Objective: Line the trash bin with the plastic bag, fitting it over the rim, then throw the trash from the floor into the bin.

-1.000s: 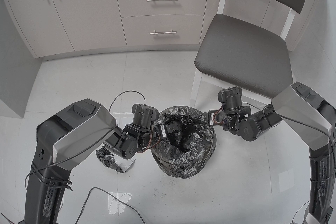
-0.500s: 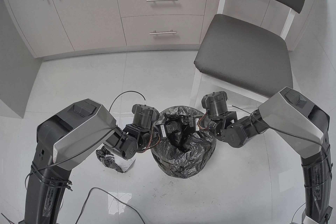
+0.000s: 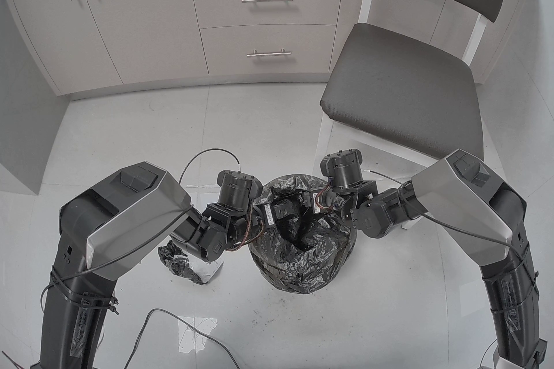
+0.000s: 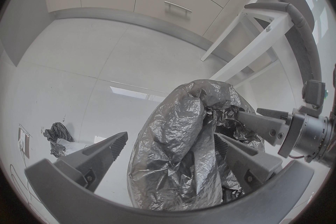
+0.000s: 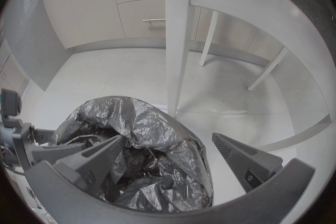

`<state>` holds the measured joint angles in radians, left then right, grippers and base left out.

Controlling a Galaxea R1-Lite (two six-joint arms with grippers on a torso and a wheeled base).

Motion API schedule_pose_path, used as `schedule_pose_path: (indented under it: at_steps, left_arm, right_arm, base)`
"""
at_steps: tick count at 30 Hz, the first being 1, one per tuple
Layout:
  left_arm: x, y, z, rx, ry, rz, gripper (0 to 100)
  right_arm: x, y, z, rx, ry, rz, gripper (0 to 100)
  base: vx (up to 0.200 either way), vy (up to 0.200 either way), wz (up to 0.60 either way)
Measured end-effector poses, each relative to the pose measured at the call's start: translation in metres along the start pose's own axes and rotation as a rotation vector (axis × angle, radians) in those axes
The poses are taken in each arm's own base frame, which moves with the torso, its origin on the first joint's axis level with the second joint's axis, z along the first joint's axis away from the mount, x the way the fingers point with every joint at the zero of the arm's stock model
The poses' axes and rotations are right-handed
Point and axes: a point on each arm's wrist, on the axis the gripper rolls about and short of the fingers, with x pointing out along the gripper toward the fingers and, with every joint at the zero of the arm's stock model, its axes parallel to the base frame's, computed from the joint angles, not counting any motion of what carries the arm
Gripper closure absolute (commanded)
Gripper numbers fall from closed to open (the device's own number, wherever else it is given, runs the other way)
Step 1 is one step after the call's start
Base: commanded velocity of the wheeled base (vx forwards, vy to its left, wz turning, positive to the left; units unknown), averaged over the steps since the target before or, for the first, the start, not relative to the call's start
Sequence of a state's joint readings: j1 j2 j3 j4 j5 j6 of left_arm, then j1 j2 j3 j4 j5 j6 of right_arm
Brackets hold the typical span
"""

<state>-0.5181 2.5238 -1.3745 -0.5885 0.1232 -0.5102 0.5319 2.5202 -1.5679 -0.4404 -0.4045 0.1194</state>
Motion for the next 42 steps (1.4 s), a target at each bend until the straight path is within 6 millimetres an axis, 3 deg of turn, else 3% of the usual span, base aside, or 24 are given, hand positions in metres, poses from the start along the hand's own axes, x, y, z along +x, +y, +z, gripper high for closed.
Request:
schedule_pose_path:
  at_steps: [13,34,42]
  left_arm:
    - [0.000,0.001,0.001,-0.001,-0.002,0.001,0]
    - [0.000,0.000,0.000,0.001,-0.002,-0.001,0]
    - [-0.001,0.000,0.000,0.002,0.001,0.001,0]
  right_arm:
    - [0.021,-0.003,0.018,0.053,-0.087,-0.077,0]
    - [0.027,-0.012,0.029,0.080,-0.113,-0.095,0]
    - [0.038,-0.019,0.032,0.093,-0.120,-0.112,0]
  base:
    - [0.000,0.000,0.00]
    - [0.000,0.000,0.00]
    - [0.000,0.000,0.00]
